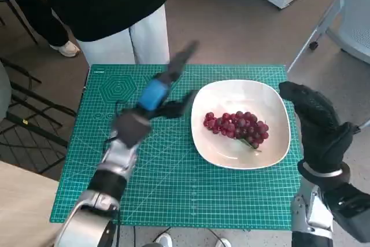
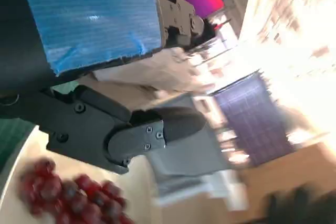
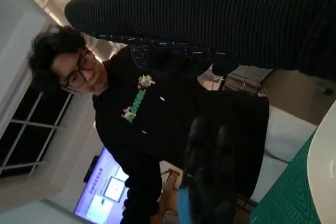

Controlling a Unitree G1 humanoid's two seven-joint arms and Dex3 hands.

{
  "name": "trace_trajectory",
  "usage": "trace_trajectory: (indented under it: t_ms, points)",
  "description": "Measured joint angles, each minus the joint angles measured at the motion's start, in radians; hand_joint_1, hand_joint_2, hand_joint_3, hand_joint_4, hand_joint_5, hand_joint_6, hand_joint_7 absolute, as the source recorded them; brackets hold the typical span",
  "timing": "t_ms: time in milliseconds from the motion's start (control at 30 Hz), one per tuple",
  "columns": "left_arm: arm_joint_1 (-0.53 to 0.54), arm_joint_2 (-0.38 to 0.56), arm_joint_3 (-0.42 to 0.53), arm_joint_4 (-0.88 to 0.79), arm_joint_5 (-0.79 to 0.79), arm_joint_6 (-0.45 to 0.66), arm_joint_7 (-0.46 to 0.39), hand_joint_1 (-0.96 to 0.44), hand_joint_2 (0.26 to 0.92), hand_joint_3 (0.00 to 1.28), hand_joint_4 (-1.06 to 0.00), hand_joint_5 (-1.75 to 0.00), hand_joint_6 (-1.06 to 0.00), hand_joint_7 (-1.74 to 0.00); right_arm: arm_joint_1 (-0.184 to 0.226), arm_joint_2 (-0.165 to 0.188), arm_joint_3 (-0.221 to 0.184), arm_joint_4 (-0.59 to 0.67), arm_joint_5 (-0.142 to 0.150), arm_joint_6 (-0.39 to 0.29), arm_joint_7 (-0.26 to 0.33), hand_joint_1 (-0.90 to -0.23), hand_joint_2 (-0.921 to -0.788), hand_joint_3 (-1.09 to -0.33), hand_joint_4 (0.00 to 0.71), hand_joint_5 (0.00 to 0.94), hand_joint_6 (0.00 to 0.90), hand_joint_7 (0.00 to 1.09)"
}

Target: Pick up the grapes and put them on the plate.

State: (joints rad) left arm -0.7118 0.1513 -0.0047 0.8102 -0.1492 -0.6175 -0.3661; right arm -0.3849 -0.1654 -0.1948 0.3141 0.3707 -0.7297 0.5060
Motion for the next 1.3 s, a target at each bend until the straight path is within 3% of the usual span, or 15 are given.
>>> trace_trajectory:
  t_ms: [133,300,733,1300]
  points:
    - [0.069,0.003,0.059,-0.056,-0.114,-0.010,-0.114,-0.70,0.921,0.68,-0.06,-0.01,-0.07,-0.02,0.001,0.000,0.001,0.000,-0.001,-0.003,0.000,-0.532,-0.921,-0.673,0.143,0.001,-0.001,0.32]
    - [0.137,0.009,0.108,-0.117,-0.174,-0.010,-0.172,-0.74,0.921,0.64,-0.06,-0.01,-0.09,-0.02,0.002,0.001,0.003,0.000,-0.005,-0.004,0.000,-0.528,-0.921,-0.675,0.144,0.001,-0.001,0.32]
    - [0.236,0.007,0.156,-0.176,-0.197,-0.012,-0.187,-0.72,0.921,0.61,-0.10,-0.02,-0.15,-0.04,0.000,0.001,0.004,0.011,-0.020,-0.005,-0.001,-0.523,-0.921,-0.677,0.144,0.001,-0.001,0.32]
    - [0.260,0.006,0.167,-0.176,-0.171,-0.013,-0.177,-0.71,0.921,0.60,-0.12,-0.01,-0.19,-0.05,-0.012,-0.001,0.004,0.038,-0.015,-0.002,0.009,-0.527,-0.921,-0.669,0.148,0.003,-0.001,0.33]
